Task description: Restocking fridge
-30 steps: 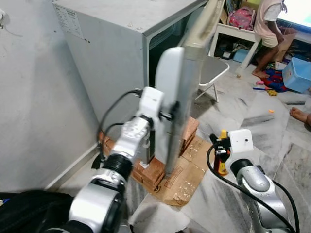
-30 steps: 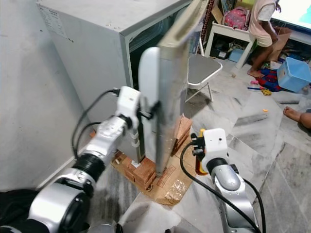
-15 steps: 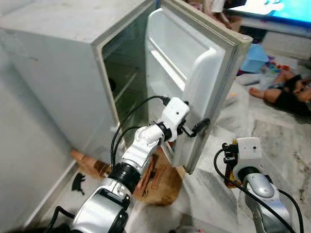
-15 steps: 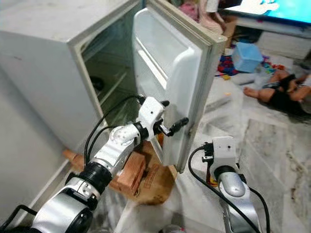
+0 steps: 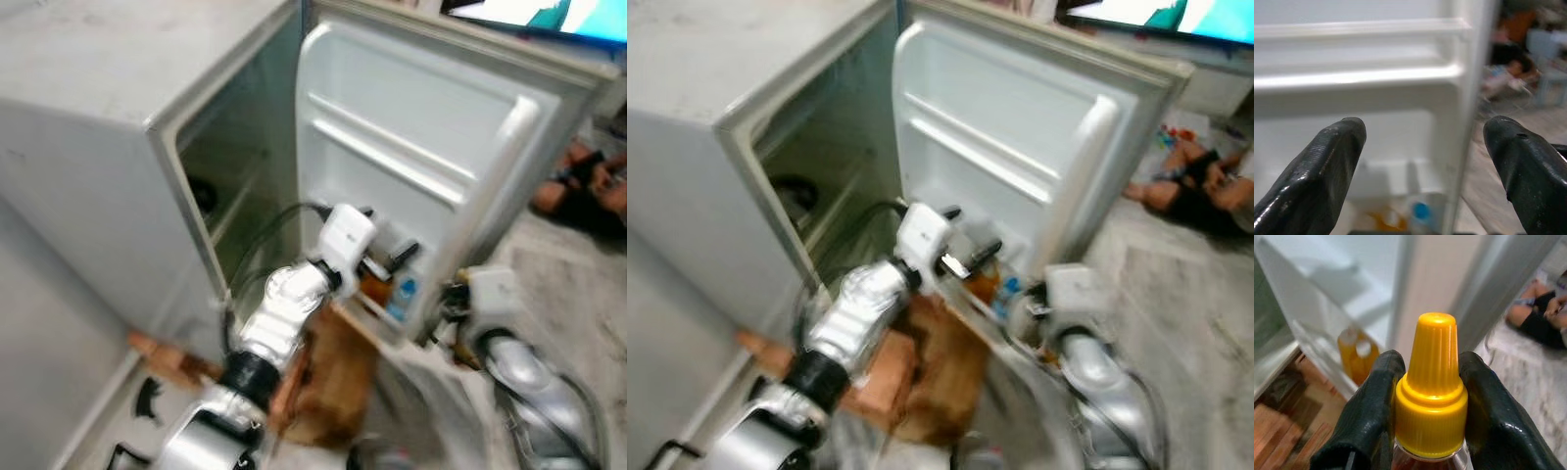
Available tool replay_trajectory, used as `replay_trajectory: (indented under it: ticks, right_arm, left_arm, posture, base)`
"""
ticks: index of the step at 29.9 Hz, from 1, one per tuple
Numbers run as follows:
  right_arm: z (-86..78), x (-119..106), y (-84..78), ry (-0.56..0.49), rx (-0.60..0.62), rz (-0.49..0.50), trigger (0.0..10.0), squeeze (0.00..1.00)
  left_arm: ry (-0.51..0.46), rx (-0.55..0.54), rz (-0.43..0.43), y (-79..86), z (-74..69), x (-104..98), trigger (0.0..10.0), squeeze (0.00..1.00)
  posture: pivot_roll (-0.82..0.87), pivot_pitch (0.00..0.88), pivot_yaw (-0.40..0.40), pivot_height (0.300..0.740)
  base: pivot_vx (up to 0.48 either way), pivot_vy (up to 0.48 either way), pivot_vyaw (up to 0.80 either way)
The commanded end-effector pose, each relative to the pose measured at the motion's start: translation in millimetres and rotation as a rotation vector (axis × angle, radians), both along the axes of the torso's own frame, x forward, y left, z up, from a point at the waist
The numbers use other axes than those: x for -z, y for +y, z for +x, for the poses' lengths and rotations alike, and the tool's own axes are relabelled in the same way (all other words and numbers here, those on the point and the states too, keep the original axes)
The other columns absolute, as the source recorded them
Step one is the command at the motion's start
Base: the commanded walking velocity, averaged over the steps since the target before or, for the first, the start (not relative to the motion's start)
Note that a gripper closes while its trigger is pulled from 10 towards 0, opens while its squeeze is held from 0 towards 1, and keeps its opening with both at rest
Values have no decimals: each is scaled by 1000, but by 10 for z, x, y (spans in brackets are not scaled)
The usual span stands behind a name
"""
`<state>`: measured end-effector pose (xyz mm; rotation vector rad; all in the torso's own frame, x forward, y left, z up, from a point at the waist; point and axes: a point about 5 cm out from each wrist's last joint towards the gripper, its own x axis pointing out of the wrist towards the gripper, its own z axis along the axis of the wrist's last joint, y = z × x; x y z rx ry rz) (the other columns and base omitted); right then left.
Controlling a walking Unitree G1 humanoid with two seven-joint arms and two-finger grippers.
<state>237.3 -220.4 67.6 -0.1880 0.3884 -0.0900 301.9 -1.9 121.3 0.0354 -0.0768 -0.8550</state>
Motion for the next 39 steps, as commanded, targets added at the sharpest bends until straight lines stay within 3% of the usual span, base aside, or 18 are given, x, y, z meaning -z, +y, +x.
replay_trajectory:
  ticks: [1, 7, 13, 33, 39]
  right_arm:
    - [108, -129, 135, -67, -49, 18, 10000, 0]
    - [145, -117, 149, -58, -68, 17, 10000, 0]
    - [156, -101, 152, -51, -75, 18, 10000, 0]
    - [181, -94, 143, -46, -86, 14, 10000, 0]
    - [188, -88, 149, -43, -98, 10, 10000, 0]
  left_arm:
    - [-13, -111, 8, 233, 55, 4, 10000, 0]
    - [-16, -209, 26, 512, 24, 45, 10000, 0]
    - [4, -268, 28, 658, -28, 71, 10000, 0]
    - [17, -282, 37, 682, -55, 59, 10000, 0]
    - [36, -378, 36, 748, -7, 61, 10000, 0]
  posture:
    - [-20, 0, -6, 740]
    - [-8, 0, -16, 740]
    - [-5, 0, -18, 740]
    - [-13, 0, -18, 740]
    - [-12, 0, -22, 740]
  base:
    - [0, 0, 0]
    - [0, 0, 0]
    - [0, 0, 0]
    - [0, -215, 0]
    - [0, 0, 0]
